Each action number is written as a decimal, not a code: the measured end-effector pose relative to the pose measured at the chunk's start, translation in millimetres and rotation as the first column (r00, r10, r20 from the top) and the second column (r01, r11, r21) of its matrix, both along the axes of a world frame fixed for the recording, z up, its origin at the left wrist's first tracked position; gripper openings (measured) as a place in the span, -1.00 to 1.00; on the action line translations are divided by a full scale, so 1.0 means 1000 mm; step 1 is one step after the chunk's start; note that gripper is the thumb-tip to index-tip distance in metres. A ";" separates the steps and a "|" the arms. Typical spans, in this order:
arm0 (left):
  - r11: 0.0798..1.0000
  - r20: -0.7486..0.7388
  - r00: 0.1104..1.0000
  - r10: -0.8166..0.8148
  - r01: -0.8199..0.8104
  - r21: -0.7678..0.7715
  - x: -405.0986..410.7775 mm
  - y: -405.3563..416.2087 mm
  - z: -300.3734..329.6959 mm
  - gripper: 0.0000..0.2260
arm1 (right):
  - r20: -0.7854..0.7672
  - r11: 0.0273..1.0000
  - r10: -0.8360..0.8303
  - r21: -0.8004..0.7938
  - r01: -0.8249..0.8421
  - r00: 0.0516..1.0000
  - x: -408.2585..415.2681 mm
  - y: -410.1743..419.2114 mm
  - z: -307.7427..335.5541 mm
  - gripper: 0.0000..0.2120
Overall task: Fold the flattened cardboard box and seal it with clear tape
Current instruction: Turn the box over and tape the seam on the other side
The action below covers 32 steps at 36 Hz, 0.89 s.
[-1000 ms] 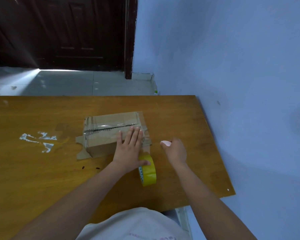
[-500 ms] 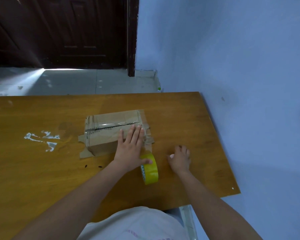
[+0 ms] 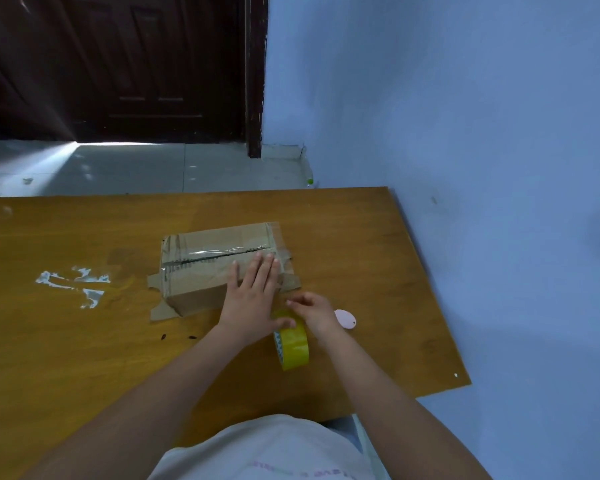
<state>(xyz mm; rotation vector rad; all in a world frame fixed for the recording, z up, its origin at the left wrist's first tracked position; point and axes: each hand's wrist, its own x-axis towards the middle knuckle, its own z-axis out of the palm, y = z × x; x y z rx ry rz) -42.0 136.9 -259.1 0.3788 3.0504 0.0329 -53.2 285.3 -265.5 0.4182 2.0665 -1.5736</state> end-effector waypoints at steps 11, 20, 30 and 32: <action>0.952 -0.097 0.985 0.144 -0.111 0.284 -0.012 0.001 0.008 -0.54 | -0.161 0.995 -0.071 0.057 0.081 0.984 0.016 -0.011 0.000 -0.84; 0.954 -0.283 0.948 0.145 -0.059 0.293 -0.021 0.004 0.000 -0.76 | -0.225 0.994 -0.088 0.049 0.102 0.970 0.023 -0.013 0.000 -0.95; 0.983 -0.432 0.899 0.067 0.015 0.183 -0.028 -0.003 -0.008 -0.75 | -0.214 0.990 -0.090 0.087 0.111 0.973 0.027 -0.012 -0.007 -0.72; 0.985 -0.419 0.906 0.064 0.011 0.174 -0.028 -0.004 -0.008 -0.74 | -0.216 0.990 -0.091 0.086 0.112 0.972 0.027 -0.012 -0.006 -0.73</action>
